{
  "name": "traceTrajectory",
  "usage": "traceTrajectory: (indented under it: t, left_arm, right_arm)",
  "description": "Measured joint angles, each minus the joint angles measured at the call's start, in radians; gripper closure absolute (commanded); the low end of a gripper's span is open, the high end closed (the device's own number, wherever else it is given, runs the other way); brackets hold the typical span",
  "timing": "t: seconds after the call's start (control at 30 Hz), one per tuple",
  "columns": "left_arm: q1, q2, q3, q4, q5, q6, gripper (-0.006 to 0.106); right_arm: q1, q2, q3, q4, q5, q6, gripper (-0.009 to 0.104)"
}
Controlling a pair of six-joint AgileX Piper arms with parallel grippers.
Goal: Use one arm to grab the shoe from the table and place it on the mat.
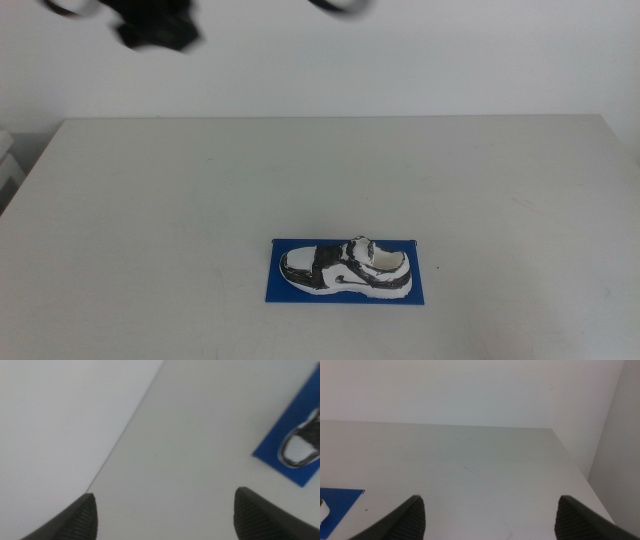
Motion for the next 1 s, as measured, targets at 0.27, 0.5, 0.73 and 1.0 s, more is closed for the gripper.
traceTrajectory:
  t: [0.27,0.5,0.73,1.0]
  left_arm:
    - [0.228,-0.187,0.120,-0.056,-0.003,0.000,0.007]
    - [0.401,-0.477,0.534,-0.079,-0.347,0.000,0.007]
    - [0.428,-0.747,1.026,-0.099,-0.824,-0.081,0.007]
    - [0.428,-1.007,1.528,-0.109,-1.288,-0.150,0.007]
  right_arm:
    - [0.000,0.000,0.000,0.000,0.000,0.000,0.029]
    - [0.000,0.000,0.000,0.000,0.000,0.000,0.029]
    - [0.000,0.000,0.000,0.000,0.000,0.000,0.029]
    - [0.000,0.000,0.000,0.000,0.000,0.000,0.029]
